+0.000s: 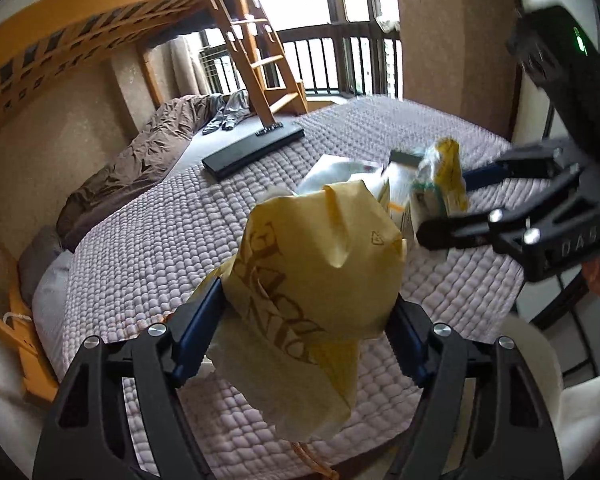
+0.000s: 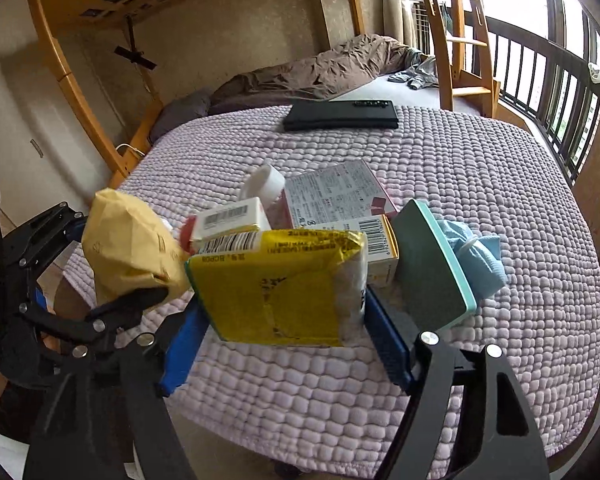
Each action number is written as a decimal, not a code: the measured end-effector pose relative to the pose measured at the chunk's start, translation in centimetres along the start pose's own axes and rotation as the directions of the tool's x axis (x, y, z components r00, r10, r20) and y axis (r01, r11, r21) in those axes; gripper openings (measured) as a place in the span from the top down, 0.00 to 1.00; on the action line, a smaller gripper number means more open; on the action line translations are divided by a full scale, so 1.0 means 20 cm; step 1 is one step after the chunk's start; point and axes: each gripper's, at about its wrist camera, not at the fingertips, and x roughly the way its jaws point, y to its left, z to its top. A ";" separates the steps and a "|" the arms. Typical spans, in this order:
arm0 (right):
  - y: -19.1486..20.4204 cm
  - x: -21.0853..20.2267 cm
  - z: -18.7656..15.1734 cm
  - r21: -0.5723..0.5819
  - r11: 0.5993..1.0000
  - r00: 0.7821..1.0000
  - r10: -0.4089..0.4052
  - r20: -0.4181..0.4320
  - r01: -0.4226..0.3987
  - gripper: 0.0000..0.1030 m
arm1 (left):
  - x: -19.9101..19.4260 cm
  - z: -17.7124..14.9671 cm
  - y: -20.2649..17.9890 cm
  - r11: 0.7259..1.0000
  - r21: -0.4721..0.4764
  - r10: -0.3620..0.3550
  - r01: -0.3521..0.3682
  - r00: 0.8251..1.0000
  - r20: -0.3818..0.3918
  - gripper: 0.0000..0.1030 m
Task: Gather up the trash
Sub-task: 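Carry the yellow paper bag and yellow packet over the white bin with both tools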
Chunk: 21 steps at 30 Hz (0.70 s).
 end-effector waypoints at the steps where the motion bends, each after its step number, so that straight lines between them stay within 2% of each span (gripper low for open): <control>1: 0.00 -0.02 0.00 0.001 1.000 1.000 0.001 0.004 -0.001 0.28 | -0.02 0.01 0.01 1.000 -0.021 -0.008 0.009 1.000 0.009 0.25; 9: 0.00 -0.13 -0.04 0.019 1.000 1.000 0.008 0.018 -0.009 0.28 | -0.14 0.02 0.06 0.984 -0.160 -0.069 0.075 0.997 0.040 0.25; 21: 0.03 -0.27 -0.22 0.024 1.000 1.000 -0.001 -0.017 0.001 0.28 | -0.21 -0.04 0.01 0.965 -0.247 -0.093 0.084 0.995 -0.023 0.25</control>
